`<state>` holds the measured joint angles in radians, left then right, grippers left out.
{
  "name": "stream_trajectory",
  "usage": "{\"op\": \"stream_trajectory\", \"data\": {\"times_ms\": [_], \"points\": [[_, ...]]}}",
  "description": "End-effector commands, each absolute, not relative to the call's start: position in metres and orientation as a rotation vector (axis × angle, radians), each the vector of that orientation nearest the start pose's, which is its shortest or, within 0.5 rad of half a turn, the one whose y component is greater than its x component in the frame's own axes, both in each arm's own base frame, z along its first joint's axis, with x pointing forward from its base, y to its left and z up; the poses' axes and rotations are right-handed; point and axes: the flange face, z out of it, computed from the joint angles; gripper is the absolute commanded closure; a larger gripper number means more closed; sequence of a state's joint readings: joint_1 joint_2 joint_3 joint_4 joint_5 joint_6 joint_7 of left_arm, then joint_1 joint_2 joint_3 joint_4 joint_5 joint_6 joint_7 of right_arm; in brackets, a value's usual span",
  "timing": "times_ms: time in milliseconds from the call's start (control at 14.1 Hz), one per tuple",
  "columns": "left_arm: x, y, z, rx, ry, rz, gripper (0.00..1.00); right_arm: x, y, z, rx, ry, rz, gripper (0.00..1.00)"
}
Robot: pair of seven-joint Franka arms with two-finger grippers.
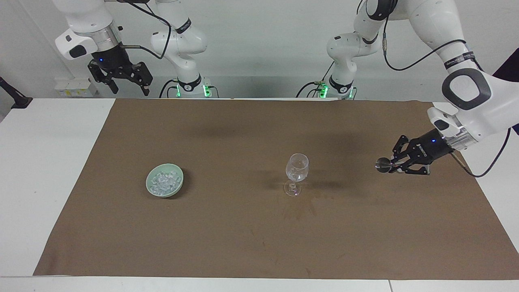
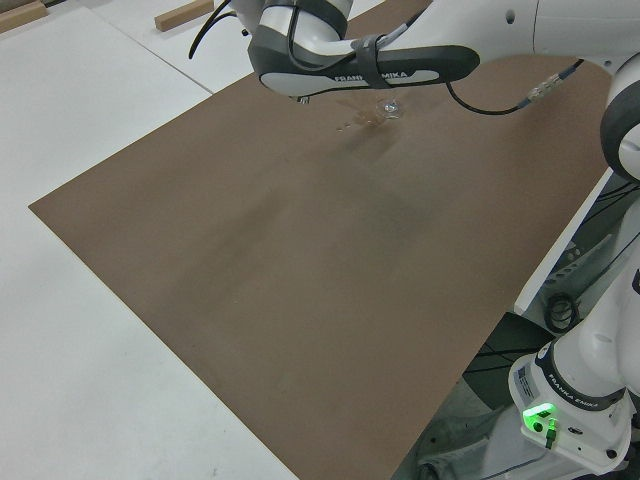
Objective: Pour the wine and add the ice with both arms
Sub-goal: 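Carry the cylinder back to its starting spot with the left gripper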
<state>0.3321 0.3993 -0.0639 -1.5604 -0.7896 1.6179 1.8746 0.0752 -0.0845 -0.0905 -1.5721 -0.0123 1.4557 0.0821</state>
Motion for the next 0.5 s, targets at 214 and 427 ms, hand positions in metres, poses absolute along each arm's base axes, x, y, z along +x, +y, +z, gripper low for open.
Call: {"op": "stream_trajectory", "data": {"times_ms": [214, 427], "points": [[0.625, 0.175, 0.327, 1.535, -1.425, 1.017, 1.00, 0.512, -0.017, 0.661, -3.116, 0.145, 0.042, 0.00], [0.610, 0.193, 0.281, 1.440, -1.260, 1.132, 1.00, 0.513, -0.010, 0.661, -3.118, 0.112, 0.011, 0.00]]}}
